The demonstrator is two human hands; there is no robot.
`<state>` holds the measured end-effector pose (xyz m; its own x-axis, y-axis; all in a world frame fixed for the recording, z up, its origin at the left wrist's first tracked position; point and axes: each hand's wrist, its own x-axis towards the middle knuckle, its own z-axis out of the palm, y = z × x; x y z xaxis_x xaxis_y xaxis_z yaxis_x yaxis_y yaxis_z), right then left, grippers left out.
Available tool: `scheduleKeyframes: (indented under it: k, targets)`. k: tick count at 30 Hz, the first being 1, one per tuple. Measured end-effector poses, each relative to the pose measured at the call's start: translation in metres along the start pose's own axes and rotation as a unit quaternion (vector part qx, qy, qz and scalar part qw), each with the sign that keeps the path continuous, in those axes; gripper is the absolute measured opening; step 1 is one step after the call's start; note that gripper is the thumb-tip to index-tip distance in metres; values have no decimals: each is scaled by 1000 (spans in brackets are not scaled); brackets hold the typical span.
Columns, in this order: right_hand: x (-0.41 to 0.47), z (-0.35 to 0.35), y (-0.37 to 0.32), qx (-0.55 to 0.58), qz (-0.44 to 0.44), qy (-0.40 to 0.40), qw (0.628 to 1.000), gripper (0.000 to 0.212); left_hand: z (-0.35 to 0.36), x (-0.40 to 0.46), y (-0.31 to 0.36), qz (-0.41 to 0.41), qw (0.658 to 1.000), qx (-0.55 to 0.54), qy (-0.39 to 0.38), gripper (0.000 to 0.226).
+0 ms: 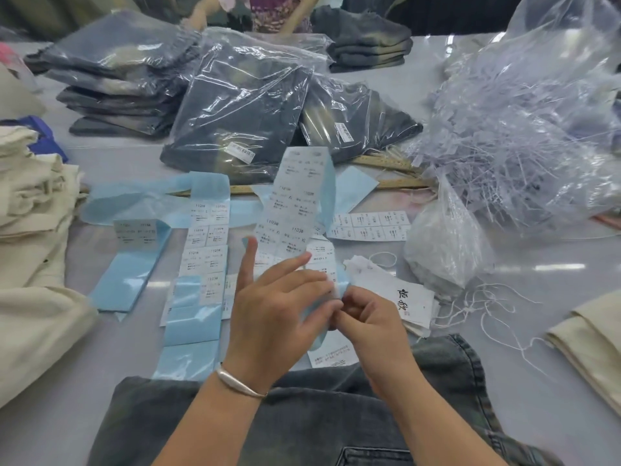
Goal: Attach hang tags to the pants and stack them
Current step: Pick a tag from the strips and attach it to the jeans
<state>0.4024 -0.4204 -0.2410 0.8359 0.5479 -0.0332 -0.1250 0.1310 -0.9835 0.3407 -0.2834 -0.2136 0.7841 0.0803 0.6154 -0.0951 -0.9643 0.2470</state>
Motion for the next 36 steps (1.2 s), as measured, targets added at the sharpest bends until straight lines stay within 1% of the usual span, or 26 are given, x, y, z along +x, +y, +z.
scheduleKeyframes:
  k: [3,6,12,15,18,20,22,25,27,29,30,31,32,33,34,35,36]
  targets:
    - [1,-2,1,-6,6,-18,1000,19,1,3,-4,-3,1000,-21,-19,11]
    - [3,-3,2,2,10,-24,1000,16,3,4,-7,-9,999,-28,-28,10]
    - [9,-1,2,15,21,-22,999,17,5,3,-10,-66,996,-48,-43,13]
    - [11,1,3,14,28,-22,999,25,5,3,-11,-84,994,-47,-49,13]
    - [14,5,5,13,34,-26,999,31,6,4,-14,-93,995,-23,-38,13]
    - [17,8,7,12,47,-24,999,34,4,7,-17,-121,992,-19,-7,14]
    - [20,7,13,-14,70,-2,997,35,-2,9,-22,-175,983,-36,48,13]
    - [25,3,25,-61,133,76,986,30,-16,10,-34,-264,950,-49,158,12]
    - [30,2,29,-62,174,124,975,27,-28,7,-42,-296,928,-40,224,14]
    - [39,6,27,-9,198,137,971,17,-37,3,-47,-318,907,-84,262,14]
    - [45,11,23,20,201,129,971,12,-39,2,-45,-331,896,-129,268,14]
    - [49,16,20,18,192,108,975,10,-41,0,-42,-340,886,-167,267,12]
    - [51,21,16,-49,176,71,981,8,-41,-2,-38,-344,883,-183,263,12]
    - [52,25,13,-179,153,24,972,12,-41,-5,-34,-342,887,-175,256,13]
    - [51,27,11,-322,132,-8,937,24,-41,-8,-29,-332,898,-151,247,15]
    - [47,28,7,-427,113,-6,897,39,-40,-12,-25,-314,911,-120,239,16]
    - [41,28,0,-456,102,19,884,50,-39,-16,-22,-291,924,-85,234,17]
